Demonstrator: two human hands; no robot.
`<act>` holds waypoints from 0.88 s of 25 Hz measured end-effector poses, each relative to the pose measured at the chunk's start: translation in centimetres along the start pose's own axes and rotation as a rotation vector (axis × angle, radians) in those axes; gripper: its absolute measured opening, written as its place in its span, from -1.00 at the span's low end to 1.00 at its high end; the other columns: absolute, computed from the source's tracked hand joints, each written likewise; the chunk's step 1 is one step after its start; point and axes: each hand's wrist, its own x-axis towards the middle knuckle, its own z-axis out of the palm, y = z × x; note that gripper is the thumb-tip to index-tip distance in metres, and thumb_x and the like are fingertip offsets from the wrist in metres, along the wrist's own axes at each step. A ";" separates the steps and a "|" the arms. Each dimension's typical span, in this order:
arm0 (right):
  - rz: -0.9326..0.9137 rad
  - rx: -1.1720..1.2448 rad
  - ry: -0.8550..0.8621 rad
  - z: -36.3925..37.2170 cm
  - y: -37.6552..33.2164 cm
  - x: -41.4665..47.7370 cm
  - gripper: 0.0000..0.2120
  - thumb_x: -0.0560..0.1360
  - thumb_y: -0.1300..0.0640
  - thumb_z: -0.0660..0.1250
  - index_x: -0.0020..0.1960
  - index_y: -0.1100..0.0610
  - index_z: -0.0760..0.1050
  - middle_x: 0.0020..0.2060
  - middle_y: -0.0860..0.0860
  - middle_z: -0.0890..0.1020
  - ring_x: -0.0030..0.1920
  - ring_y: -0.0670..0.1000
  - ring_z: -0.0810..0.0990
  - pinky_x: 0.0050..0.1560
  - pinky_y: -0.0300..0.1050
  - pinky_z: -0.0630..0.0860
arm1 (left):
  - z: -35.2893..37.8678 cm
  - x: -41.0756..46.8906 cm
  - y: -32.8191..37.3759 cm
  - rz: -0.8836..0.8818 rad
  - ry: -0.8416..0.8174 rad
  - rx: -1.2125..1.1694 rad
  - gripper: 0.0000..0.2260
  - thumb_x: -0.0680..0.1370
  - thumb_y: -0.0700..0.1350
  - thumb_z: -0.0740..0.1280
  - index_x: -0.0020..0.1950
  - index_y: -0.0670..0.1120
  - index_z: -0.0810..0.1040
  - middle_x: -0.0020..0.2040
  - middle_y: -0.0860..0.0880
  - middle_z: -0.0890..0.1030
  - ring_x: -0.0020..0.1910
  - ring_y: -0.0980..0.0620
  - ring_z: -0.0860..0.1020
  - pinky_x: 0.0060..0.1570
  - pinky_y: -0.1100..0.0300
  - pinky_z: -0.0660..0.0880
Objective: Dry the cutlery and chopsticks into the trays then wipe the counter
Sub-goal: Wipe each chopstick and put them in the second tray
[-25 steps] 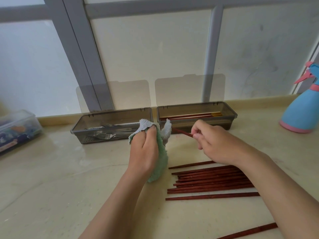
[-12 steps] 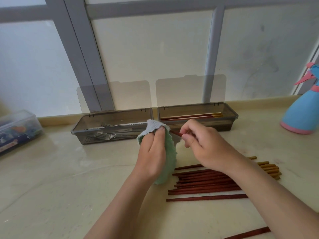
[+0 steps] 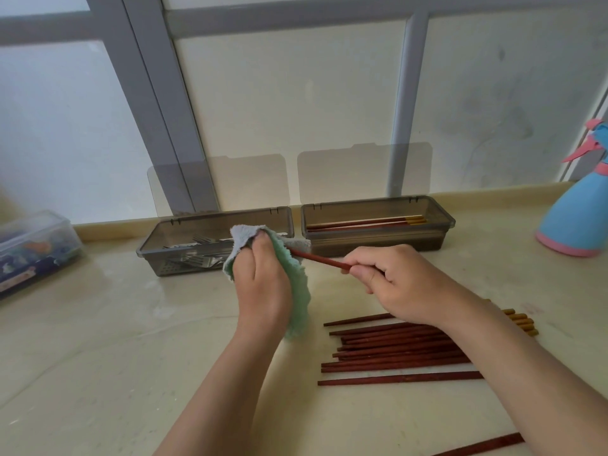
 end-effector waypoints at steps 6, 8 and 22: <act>-0.082 0.122 0.014 1.9 -1.3 0.5 -0.81 0.67 0.13 0.22 0.00 0.00 0.60 -0.32 -0.17 0.57 -0.28 -0.11 0.54 -0.28 -0.19 0.46 | 0.8 -1.4 -1.3 0.082 -0.256 0.160 -0.57 0.71 -0.03 0.08 -0.34 -0.09 0.40 -0.43 0.03 0.42 -0.42 0.09 0.39 -0.33 0.11 0.37; -0.031 0.075 -0.017 1.3 -1.0 0.4 -0.83 0.67 0.07 0.22 0.04 -0.03 0.60 -0.28 -0.09 0.62 -0.28 -0.10 0.56 -0.28 -0.16 0.49 | 0.5 -0.9 -1.0 0.083 -0.257 0.133 -0.49 0.72 -0.03 0.07 -0.39 -0.08 0.51 -0.45 0.08 0.51 -0.40 0.08 0.47 -0.29 0.07 0.44; 0.083 0.280 0.093 0.4 -1.3 0.3 -0.73 0.62 0.11 0.30 -0.22 0.04 0.64 -0.39 0.00 0.65 -0.41 -0.02 0.59 -0.35 -0.13 0.55 | -0.1 -0.3 -0.8 0.055 -0.530 0.234 -0.64 0.69 -0.11 0.12 -0.29 -0.12 0.44 -0.36 -0.04 0.47 -0.33 0.08 0.46 -0.24 0.15 0.41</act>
